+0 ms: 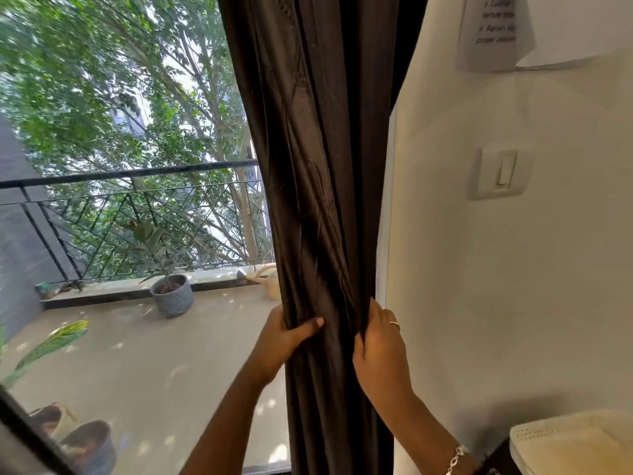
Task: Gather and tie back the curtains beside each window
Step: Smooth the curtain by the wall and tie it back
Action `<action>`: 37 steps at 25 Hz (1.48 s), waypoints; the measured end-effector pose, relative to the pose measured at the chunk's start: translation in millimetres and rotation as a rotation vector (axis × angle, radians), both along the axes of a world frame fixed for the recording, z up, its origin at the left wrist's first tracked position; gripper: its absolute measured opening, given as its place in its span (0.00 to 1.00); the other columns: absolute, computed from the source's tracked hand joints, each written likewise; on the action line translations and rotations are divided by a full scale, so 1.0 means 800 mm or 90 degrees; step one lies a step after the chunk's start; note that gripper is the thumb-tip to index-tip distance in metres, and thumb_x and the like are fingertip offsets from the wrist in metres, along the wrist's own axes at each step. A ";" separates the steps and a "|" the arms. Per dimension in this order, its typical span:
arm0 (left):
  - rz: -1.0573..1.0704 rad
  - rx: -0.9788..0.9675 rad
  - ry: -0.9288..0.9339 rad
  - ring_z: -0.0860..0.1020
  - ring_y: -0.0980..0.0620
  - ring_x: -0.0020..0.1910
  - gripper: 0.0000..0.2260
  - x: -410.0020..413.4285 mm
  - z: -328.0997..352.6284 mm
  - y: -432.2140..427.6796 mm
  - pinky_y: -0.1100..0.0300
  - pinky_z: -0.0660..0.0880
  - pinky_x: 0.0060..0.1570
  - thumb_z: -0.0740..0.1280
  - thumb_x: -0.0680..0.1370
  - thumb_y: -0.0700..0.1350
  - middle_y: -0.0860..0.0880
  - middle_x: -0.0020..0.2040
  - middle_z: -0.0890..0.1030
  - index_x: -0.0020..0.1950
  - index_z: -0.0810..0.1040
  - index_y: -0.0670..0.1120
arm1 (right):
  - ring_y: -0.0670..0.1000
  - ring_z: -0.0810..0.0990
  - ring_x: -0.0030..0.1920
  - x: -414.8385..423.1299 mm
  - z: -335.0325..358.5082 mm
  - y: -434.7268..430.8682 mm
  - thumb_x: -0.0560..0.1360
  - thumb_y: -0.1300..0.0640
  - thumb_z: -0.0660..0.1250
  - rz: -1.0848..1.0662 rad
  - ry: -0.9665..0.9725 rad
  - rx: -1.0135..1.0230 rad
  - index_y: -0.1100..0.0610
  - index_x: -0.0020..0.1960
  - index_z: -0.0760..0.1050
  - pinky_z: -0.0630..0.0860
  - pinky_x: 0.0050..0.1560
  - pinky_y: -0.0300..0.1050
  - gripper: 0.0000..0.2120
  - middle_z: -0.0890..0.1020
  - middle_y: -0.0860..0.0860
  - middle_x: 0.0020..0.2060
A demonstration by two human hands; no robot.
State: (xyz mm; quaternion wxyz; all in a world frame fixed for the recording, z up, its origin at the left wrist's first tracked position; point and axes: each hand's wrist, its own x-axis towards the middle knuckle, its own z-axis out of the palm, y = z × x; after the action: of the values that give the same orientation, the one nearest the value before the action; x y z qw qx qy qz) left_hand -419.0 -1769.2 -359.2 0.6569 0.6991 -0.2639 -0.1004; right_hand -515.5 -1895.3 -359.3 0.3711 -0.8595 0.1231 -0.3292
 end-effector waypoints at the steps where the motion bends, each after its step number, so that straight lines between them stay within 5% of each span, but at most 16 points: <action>1: 0.095 0.021 -0.059 0.81 0.56 0.48 0.10 -0.009 -0.005 -0.010 0.66 0.76 0.51 0.70 0.73 0.42 0.54 0.49 0.82 0.54 0.77 0.47 | 0.57 0.77 0.56 0.001 0.000 0.004 0.74 0.67 0.63 -0.006 -0.004 -0.008 0.62 0.68 0.68 0.72 0.61 0.47 0.22 0.77 0.59 0.56; 5: 0.312 -0.018 -0.195 0.76 0.66 0.43 0.11 -0.049 -0.020 -0.038 0.77 0.70 0.41 0.61 0.73 0.43 0.62 0.43 0.76 0.54 0.74 0.50 | 0.55 0.76 0.59 0.004 -0.002 0.021 0.77 0.63 0.60 0.019 -0.006 -0.021 0.60 0.69 0.66 0.73 0.63 0.47 0.20 0.76 0.57 0.60; 9: 0.245 -0.097 -0.063 0.80 0.59 0.45 0.09 -0.068 -0.035 -0.055 0.67 0.76 0.43 0.57 0.78 0.56 0.54 0.44 0.81 0.49 0.75 0.58 | 0.48 0.71 0.63 0.000 0.000 0.035 0.75 0.40 0.53 0.089 0.026 -0.012 0.54 0.72 0.62 0.69 0.64 0.40 0.29 0.73 0.50 0.63; 12: 0.165 -0.111 -0.094 0.80 0.61 0.51 0.07 -0.083 -0.050 -0.057 0.69 0.75 0.48 0.58 0.80 0.47 0.52 0.50 0.82 0.56 0.74 0.53 | 0.49 0.69 0.65 0.006 0.002 0.038 0.68 0.30 0.55 0.087 0.043 0.003 0.53 0.72 0.61 0.69 0.65 0.42 0.40 0.72 0.50 0.64; 15: 0.130 -0.103 -0.186 0.77 0.63 0.56 0.16 -0.093 -0.058 -0.043 0.71 0.73 0.53 0.60 0.76 0.39 0.63 0.53 0.81 0.60 0.71 0.55 | 0.51 0.70 0.64 0.015 0.002 0.031 0.70 0.39 0.66 0.040 0.042 0.036 0.55 0.70 0.64 0.71 0.63 0.45 0.34 0.74 0.50 0.62; 21: 0.193 -0.121 -0.155 0.80 0.53 0.44 0.15 -0.043 -0.026 -0.017 0.60 0.74 0.46 0.55 0.68 0.33 0.49 0.43 0.84 0.43 0.81 0.42 | 0.53 0.79 0.52 0.023 0.003 0.014 0.74 0.61 0.67 0.028 0.052 0.141 0.58 0.63 0.72 0.75 0.55 0.39 0.18 0.76 0.52 0.50; 23: 0.221 -0.063 -0.203 0.77 0.57 0.44 0.20 -0.016 -0.001 -0.015 0.60 0.73 0.43 0.55 0.68 0.29 0.54 0.49 0.81 0.49 0.78 0.47 | 0.50 0.79 0.48 0.022 0.002 0.011 0.74 0.63 0.66 0.047 0.064 0.160 0.59 0.62 0.72 0.74 0.52 0.36 0.17 0.75 0.51 0.48; 26: -0.016 0.073 -0.170 0.73 0.60 0.50 0.29 0.011 0.035 -0.023 0.70 0.71 0.44 0.53 0.68 0.21 0.51 0.55 0.75 0.59 0.72 0.48 | 0.44 0.74 0.40 0.020 0.003 0.006 0.75 0.61 0.66 0.089 0.086 0.167 0.60 0.61 0.72 0.72 0.40 0.26 0.16 0.73 0.47 0.43; 29: -0.140 0.213 -0.169 0.75 0.56 0.52 0.21 0.026 0.050 -0.022 0.72 0.73 0.44 0.58 0.72 0.25 0.46 0.54 0.76 0.57 0.74 0.45 | 0.39 0.75 0.33 0.019 0.004 -0.004 0.74 0.62 0.67 0.116 0.094 0.190 0.61 0.59 0.74 0.71 0.31 0.24 0.14 0.73 0.42 0.36; 32: -0.150 0.291 -0.185 0.76 0.51 0.45 0.12 0.030 0.052 -0.015 0.62 0.74 0.42 0.59 0.75 0.29 0.41 0.50 0.78 0.56 0.76 0.37 | 0.35 0.76 0.29 0.018 0.004 -0.012 0.73 0.63 0.67 0.121 0.087 0.203 0.62 0.58 0.75 0.70 0.30 0.22 0.13 0.73 0.40 0.34; 35: -0.141 0.322 -0.172 0.73 0.57 0.34 0.14 0.023 0.049 -0.012 0.61 0.72 0.33 0.58 0.77 0.30 0.41 0.50 0.76 0.62 0.72 0.36 | 0.35 0.74 0.33 0.016 0.003 -0.016 0.73 0.62 0.68 0.134 0.095 0.191 0.61 0.59 0.74 0.70 0.31 0.21 0.15 0.74 0.38 0.35; 37: -0.154 0.283 -0.140 0.74 0.61 0.34 0.15 0.017 0.049 -0.011 0.66 0.72 0.35 0.57 0.77 0.29 0.47 0.46 0.76 0.63 0.70 0.37 | 0.37 0.74 0.36 0.015 0.002 -0.017 0.73 0.61 0.68 0.141 0.106 0.190 0.61 0.61 0.73 0.70 0.32 0.20 0.17 0.73 0.38 0.36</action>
State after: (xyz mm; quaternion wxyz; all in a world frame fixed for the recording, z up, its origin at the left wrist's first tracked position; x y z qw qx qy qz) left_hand -405.7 -1778.1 -320.1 0.4381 0.7960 -0.3870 -0.1571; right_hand -503.9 -1908.5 -357.4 0.5170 -0.8275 0.1056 -0.1918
